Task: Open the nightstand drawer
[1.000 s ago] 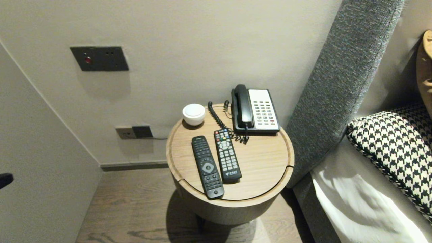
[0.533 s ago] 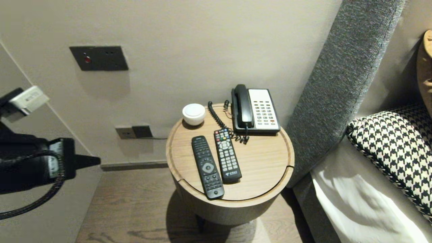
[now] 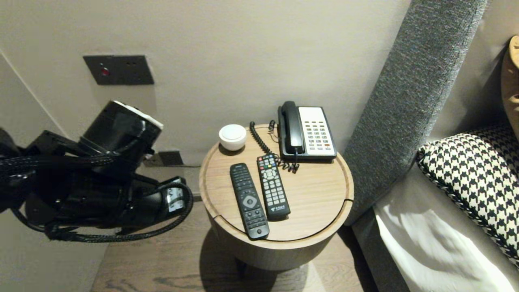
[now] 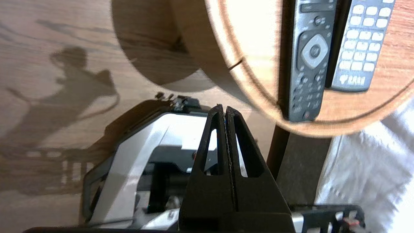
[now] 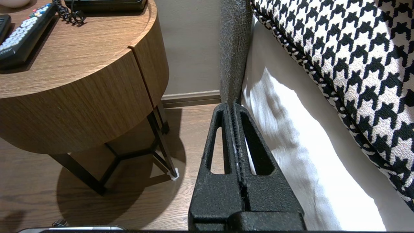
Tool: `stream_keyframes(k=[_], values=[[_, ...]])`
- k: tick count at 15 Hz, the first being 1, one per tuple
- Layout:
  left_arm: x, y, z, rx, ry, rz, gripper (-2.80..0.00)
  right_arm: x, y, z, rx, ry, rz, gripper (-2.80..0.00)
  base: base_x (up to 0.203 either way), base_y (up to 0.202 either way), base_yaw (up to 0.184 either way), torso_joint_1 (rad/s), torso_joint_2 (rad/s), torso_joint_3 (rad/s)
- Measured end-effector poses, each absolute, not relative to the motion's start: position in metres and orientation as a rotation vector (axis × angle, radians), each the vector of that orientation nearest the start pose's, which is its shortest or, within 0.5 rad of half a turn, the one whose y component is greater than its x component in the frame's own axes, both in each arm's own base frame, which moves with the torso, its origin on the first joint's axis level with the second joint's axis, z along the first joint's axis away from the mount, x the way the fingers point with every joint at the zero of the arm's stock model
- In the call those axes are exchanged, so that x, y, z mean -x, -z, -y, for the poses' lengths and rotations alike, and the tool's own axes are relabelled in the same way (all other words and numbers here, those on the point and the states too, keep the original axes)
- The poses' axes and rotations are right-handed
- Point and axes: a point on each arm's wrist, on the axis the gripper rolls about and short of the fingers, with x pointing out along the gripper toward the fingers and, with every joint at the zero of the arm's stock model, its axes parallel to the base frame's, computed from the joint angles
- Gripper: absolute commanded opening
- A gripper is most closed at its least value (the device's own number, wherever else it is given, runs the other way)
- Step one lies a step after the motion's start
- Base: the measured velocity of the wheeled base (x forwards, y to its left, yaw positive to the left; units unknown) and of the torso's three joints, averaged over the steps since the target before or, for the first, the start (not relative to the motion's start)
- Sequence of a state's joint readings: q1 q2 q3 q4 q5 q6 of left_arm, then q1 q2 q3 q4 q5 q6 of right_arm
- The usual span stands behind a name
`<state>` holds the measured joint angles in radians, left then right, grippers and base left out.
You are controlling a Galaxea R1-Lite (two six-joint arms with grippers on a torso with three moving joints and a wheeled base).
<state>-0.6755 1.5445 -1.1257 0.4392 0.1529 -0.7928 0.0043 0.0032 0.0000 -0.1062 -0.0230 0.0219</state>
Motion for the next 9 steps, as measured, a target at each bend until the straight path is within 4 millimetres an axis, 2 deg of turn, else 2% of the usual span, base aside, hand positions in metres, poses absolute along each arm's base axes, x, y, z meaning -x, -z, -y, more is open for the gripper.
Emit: stream_keyframes(k=[4, 9], values=[[-0.221, -0.201, 0.178, 0.377, 0.153, -0.921, -2.8, 0.023, -0.086, 0.001, -0.023, 0.018, 0.104, -2.8, 0.0, 0.0, 0.0, 0.0, 0.0, 0.0], [-0.235, -0.183, 0.193, 0.354, 0.147, -0.948, -2.8, 0.023, -0.086, 0.001, -0.024, 0.017, 0.103, -2.8, 0.0, 0.0, 0.0, 0.0, 0.0, 0.0]])
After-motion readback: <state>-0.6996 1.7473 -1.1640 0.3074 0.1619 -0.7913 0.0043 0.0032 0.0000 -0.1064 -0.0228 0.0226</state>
